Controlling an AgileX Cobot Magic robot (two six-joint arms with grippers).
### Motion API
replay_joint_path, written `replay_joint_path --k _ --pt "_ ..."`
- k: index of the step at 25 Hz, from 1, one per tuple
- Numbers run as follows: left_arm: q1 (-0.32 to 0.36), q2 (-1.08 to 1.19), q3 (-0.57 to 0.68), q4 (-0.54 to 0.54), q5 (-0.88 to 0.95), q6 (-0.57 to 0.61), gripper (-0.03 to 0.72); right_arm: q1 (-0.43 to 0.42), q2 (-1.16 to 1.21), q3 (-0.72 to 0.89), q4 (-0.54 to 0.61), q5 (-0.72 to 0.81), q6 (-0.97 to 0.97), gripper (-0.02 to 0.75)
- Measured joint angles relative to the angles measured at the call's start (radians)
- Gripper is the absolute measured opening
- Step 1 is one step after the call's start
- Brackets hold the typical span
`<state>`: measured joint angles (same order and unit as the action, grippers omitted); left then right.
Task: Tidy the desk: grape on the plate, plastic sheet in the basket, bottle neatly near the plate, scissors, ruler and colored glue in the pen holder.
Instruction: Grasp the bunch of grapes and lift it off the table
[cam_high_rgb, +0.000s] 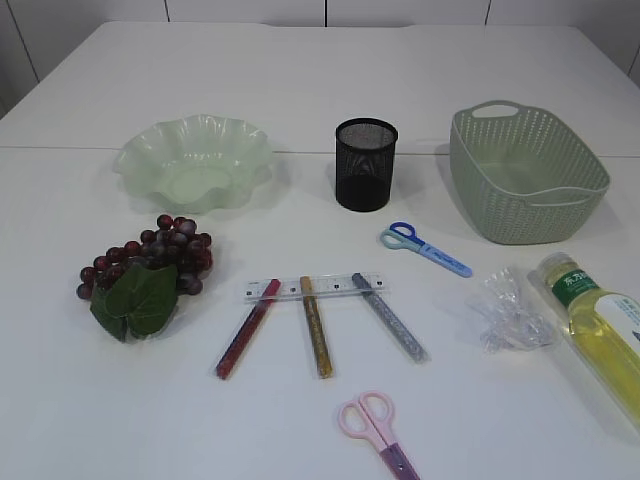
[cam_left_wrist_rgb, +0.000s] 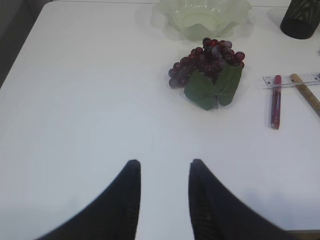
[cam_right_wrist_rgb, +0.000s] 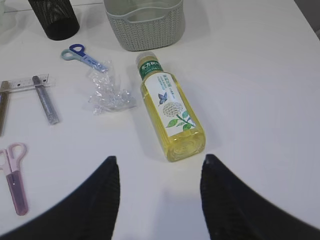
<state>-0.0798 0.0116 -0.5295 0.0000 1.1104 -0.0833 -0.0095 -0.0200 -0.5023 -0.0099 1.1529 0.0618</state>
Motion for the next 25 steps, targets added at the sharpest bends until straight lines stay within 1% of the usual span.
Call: replay_joint_path --k 14,16,18,22,25 --pt "0.0 0.0 0.0 0.0 0.0 0.0 0.24 0.0 0.0 0.0 -0.006 0.0 0.0 0.417" --pt "0.0 0.0 0.0 0.0 0.0 0.0 0.249 0.0 0.0 0.0 -0.006 0.0 0.0 0.417" --pt "0.0 0.0 0.0 0.005 0.0 0.0 0.283 0.0 0.0 0.0 -0.006 0.0 0.0 0.417" --pt "0.0 0.0 0.0 0.009 0.0 0.0 0.375 0.0 0.0 -0.009 -0.002 -0.033 0.0 0.417" --pt "0.0 0.0 0.0 0.011 0.0 0.0 0.396 0.0 0.002 -0.013 0.01 -0.098 0.0 0.417"
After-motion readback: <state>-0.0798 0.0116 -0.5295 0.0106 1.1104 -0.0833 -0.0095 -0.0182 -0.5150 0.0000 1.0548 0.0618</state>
